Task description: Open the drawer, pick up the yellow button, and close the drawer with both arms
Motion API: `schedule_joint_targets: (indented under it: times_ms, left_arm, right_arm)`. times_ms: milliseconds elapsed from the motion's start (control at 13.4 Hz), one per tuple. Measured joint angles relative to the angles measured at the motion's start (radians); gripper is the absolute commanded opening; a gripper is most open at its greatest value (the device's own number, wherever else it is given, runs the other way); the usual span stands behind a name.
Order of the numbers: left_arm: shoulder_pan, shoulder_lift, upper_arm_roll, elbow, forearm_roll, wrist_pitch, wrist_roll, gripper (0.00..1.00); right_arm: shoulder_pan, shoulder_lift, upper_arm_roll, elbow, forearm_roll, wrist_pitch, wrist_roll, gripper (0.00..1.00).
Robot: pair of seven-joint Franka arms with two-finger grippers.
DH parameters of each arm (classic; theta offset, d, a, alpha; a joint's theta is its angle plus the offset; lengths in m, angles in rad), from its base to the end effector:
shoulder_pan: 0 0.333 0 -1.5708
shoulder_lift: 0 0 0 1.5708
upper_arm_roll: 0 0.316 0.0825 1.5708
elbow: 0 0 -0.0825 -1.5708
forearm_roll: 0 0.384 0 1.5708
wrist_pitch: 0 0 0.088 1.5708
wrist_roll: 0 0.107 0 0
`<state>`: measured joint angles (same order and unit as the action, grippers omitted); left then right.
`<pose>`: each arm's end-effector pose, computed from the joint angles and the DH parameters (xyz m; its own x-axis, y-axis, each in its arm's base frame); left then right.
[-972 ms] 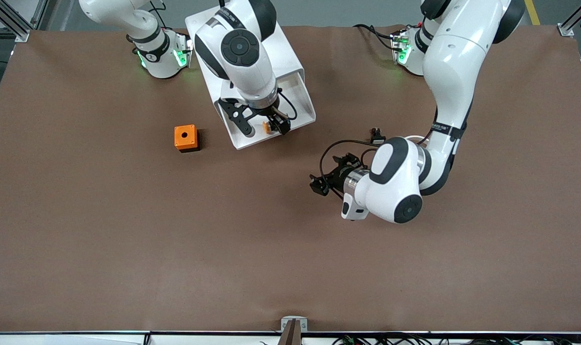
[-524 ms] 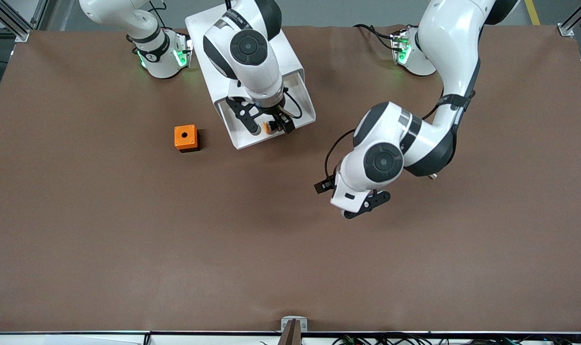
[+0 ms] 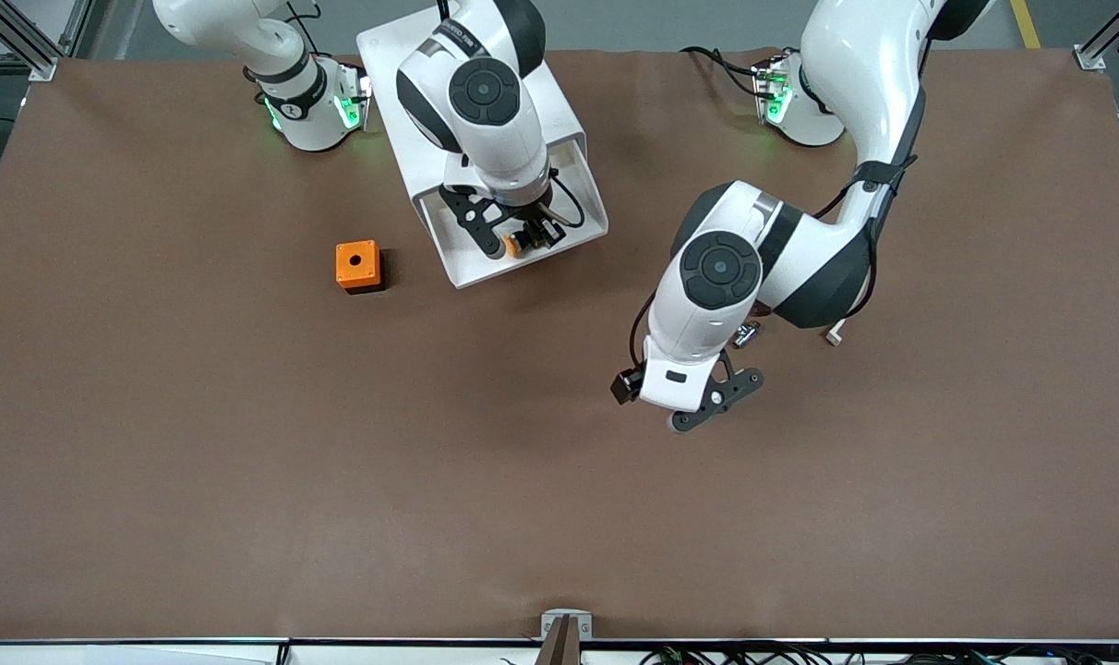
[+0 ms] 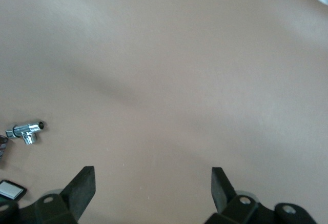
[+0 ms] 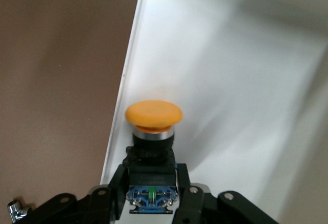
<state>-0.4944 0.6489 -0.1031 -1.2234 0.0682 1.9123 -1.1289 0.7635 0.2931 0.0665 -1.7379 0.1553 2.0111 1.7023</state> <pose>0.6252 -0.3960 0.3979 0.8613 0.5076 0.0211 0.5066 -0.8613 0.0377 0.4256 0.4742 0.4075 0.5779 -0.8017 -0.1529 -0.8062 -0.5899 0.0456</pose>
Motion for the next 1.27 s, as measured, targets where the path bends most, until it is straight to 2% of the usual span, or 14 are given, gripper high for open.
schedule_joint_targets:
  times_ms: [224,299,524,748,1272]
  left_arm:
    - [0.0,-0.017,0.0,0.0,0.017,0.011,-0.02,0.99]
    - [0.0,-0.02,0.0,0.0,0.019,0.015,-0.02,1.0]
    - [0.0,-0.022,0.0,-0.001,0.025,0.019,-0.021,1.0]
    - [-0.001,-0.024,0.0,-0.002,0.027,0.039,-0.022,1.0]
    - [-0.062,-0.026,-0.005,-0.044,0.028,0.049,-0.114,1.0]
  right_arm:
    - [0.0,0.0,-0.004,0.001,0.0,0.0,0.0,0.03]
    - [0.0,0.0,-0.006,0.002,0.0,0.0,-0.002,0.01]
    - [-0.009,-0.001,-0.014,0.023,-0.001,-0.007,-0.026,0.01]
    - [-0.069,-0.003,-0.02,0.083,0.0,-0.092,-0.097,0.01]
    - [-0.274,-0.061,-0.027,0.125,-0.001,-0.298,-0.497,0.01]
